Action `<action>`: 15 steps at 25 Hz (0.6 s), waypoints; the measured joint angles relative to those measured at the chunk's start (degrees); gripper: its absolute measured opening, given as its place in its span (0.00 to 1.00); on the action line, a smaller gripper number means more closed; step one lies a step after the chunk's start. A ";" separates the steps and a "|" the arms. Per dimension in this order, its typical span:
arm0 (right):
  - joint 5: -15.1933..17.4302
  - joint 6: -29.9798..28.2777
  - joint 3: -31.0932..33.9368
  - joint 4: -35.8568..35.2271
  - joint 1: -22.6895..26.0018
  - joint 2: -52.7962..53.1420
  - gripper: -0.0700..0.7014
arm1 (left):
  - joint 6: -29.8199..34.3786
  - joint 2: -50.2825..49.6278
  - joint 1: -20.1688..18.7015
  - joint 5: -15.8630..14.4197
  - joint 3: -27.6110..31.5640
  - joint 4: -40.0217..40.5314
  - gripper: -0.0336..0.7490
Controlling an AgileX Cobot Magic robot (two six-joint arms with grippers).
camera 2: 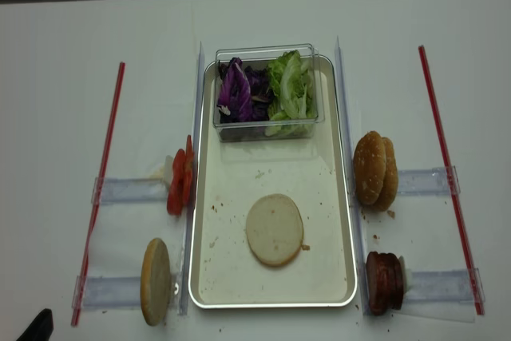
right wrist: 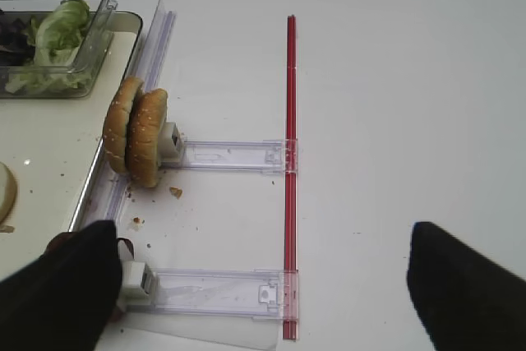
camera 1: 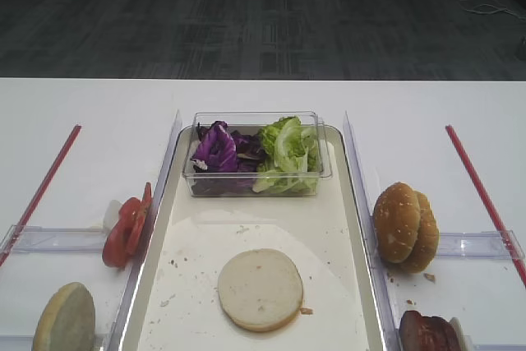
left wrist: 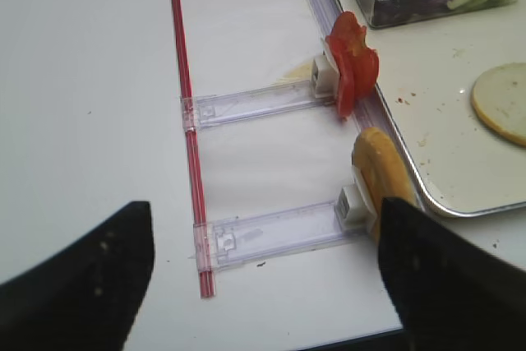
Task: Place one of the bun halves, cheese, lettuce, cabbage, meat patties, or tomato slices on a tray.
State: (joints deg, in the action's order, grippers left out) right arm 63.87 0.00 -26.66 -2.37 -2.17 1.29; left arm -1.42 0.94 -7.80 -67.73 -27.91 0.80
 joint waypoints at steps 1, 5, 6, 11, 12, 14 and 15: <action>0.00 0.00 0.00 0.00 0.00 0.00 0.99 | 0.00 0.00 0.00 0.00 0.00 0.00 0.77; 0.00 0.00 0.00 0.00 0.00 0.00 0.99 | -0.09 0.00 0.00 0.00 0.00 0.00 0.79; 0.00 0.00 0.00 0.00 0.00 0.00 0.99 | -0.09 0.00 0.00 0.00 0.00 0.00 0.79; 0.00 0.00 0.00 0.00 0.00 0.00 0.99 | -0.09 0.00 0.00 0.00 0.00 0.00 0.78; 0.00 0.00 0.00 0.00 0.00 0.00 0.99 | -0.09 0.00 0.00 0.00 0.00 0.00 0.77; 0.00 0.00 0.00 0.00 0.00 0.00 0.99 | -0.27 0.00 0.00 0.00 0.00 0.00 0.76; 0.00 0.00 0.00 0.00 0.00 0.00 0.99 | -0.37 0.00 0.00 0.00 0.00 -0.10 0.76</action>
State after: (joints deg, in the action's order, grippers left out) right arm 63.87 0.00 -26.66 -2.37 -2.17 1.29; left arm -1.80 0.94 -7.80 -67.73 -27.91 0.70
